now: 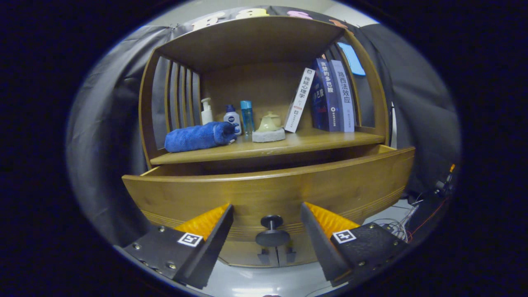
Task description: Pull open the drawer, take out the items inside it, and place them on the countertop above the cabinet.
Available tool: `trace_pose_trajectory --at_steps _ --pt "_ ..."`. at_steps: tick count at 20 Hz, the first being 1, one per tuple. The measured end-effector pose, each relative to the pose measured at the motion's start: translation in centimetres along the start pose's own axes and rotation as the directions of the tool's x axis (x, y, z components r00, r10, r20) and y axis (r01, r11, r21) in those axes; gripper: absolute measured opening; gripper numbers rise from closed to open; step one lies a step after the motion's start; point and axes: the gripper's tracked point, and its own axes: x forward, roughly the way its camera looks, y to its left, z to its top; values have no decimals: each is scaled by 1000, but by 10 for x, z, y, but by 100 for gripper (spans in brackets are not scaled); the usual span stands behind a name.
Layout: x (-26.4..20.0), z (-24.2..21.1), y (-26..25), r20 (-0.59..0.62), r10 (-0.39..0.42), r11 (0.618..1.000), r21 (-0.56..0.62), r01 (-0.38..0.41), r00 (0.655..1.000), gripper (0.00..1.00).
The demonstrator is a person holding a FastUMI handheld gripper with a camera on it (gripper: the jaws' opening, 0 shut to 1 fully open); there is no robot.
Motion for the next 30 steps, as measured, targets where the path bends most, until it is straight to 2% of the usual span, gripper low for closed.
trace_pose_trajectory --at_steps 5,10,18,20,23,30 --pt "16 5 1 -15 7 1000 21 -7 1000 99" --pt "24 2 -1 -4 -1 996 -86 1 1000 99" --pt "32 5 0 -5 67 996 -61 -68 998 99" --pt "36 6 0 11 49 996 -81 -48 999 99" --pt "40 3 -1 22 -19 993 -117 22 1000 99" --pt "56 2 5 33 -33 992 -118 37 999 99"
